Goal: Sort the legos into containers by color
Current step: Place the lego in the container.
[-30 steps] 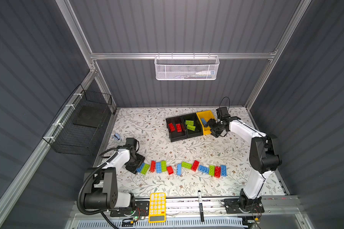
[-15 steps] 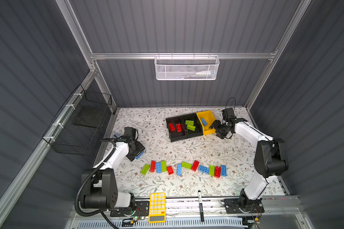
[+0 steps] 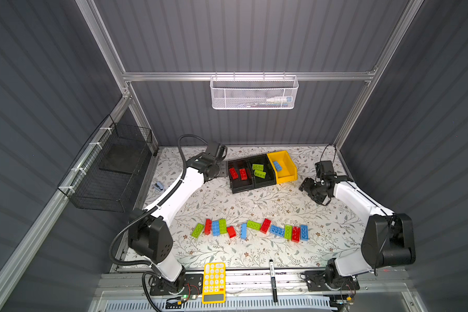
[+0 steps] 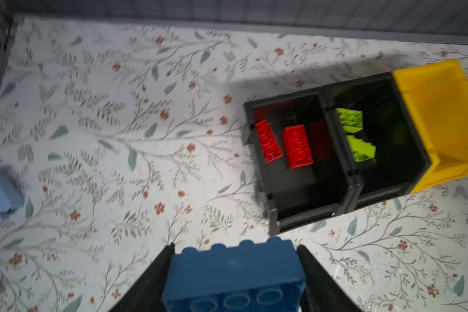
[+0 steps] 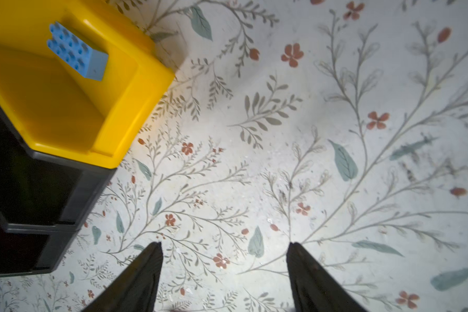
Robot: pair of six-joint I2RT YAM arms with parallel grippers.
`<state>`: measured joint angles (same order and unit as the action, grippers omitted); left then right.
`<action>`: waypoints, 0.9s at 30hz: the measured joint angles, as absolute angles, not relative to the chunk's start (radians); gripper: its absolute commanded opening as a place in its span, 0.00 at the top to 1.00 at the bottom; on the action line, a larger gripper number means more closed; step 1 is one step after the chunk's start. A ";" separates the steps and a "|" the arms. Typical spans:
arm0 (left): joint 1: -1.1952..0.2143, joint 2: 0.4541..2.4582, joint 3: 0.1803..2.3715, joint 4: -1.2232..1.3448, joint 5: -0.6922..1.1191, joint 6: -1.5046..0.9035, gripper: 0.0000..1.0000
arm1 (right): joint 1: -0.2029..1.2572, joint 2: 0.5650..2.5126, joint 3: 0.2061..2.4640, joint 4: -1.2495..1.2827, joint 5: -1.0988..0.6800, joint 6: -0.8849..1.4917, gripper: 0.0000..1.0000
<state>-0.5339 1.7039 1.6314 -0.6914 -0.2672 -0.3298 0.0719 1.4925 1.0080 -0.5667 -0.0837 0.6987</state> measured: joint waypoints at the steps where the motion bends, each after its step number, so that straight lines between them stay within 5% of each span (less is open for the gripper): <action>1: -0.562 1.740 1.692 -0.686 -0.274 -0.305 0.54 | 0.068 1.491 0.992 -0.571 -0.082 0.696 0.27; 13: -0.756 2.206 2.323 -0.564 -0.166 -0.095 0.53 | 0.060 1.349 0.879 -0.575 -0.080 0.696 0.27; 27: -0.760 2.584 2.521 -0.237 0.025 -0.136 0.51 | 0.094 1.129 0.697 -0.569 -0.098 0.778 0.27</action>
